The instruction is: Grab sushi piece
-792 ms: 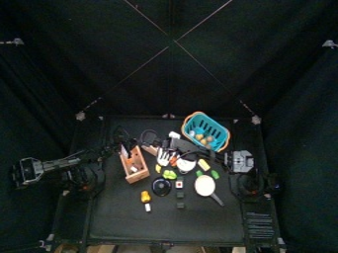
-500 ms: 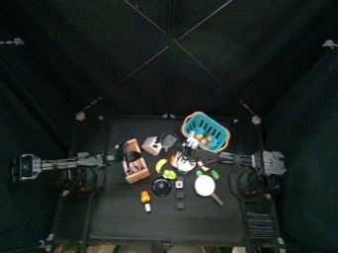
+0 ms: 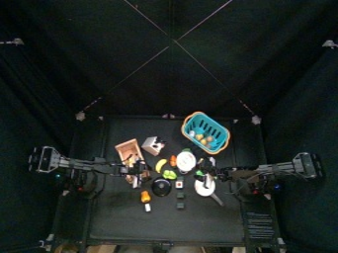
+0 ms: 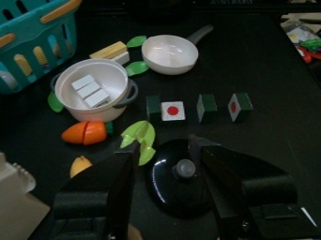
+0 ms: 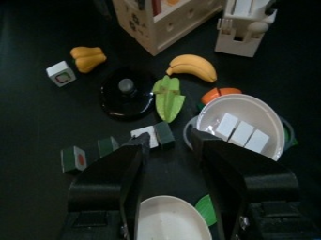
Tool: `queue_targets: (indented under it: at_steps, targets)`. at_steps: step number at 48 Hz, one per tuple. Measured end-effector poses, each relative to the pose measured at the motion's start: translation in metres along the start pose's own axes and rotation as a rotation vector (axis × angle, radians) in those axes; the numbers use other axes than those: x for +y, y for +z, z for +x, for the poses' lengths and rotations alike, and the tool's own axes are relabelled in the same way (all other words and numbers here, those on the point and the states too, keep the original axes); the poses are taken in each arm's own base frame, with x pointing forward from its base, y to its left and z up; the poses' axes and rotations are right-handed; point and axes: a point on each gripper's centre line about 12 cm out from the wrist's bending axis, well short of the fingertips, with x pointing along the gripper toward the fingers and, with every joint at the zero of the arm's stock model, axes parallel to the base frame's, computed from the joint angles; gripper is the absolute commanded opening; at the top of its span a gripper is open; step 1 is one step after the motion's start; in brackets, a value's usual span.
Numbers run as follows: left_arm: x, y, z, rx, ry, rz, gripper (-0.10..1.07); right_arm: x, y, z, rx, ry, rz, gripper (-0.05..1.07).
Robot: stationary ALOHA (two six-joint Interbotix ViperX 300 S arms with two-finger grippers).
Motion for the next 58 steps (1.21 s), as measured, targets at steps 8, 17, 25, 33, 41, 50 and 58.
queue_targets:
  at_steps: [8, 17, 25, 33, 41, 50, 58]
  targets:
    - [-0.004, -0.002, 0.047, 0.05, -0.004, -0.025, 0.83, -0.016, 0.004, -0.012, -0.092, -0.016, -0.046, 0.78]
    - [-0.002, -0.01, 0.087, 0.149, 0.001, -0.024, 0.84, -0.027, -0.005, -0.013, -0.08, -0.052, -0.032, 0.78]
    - [0.014, -0.018, 0.113, 0.233, 0.041, -0.083, 0.85, -0.027, -0.007, -0.012, -0.074, -0.053, -0.025, 0.78]
    - [0.021, -0.026, 0.123, 0.253, 0.055, -0.097, 0.84, -0.028, -0.01, -0.011, -0.064, -0.056, -0.024, 0.78]
    - [0.021, -0.028, 0.127, 0.258, 0.055, -0.099, 0.82, -0.029, -0.01, -0.011, -0.066, -0.057, -0.022, 0.78]
    - [0.021, -0.03, 0.13, 0.264, 0.055, -0.098, 0.64, -0.033, -0.01, -0.012, -0.066, -0.074, -0.008, 0.78]
    - [0.021, -0.03, 0.129, 0.267, 0.055, -0.096, 0.56, -0.034, -0.01, -0.012, -0.066, -0.078, -0.003, 0.78]
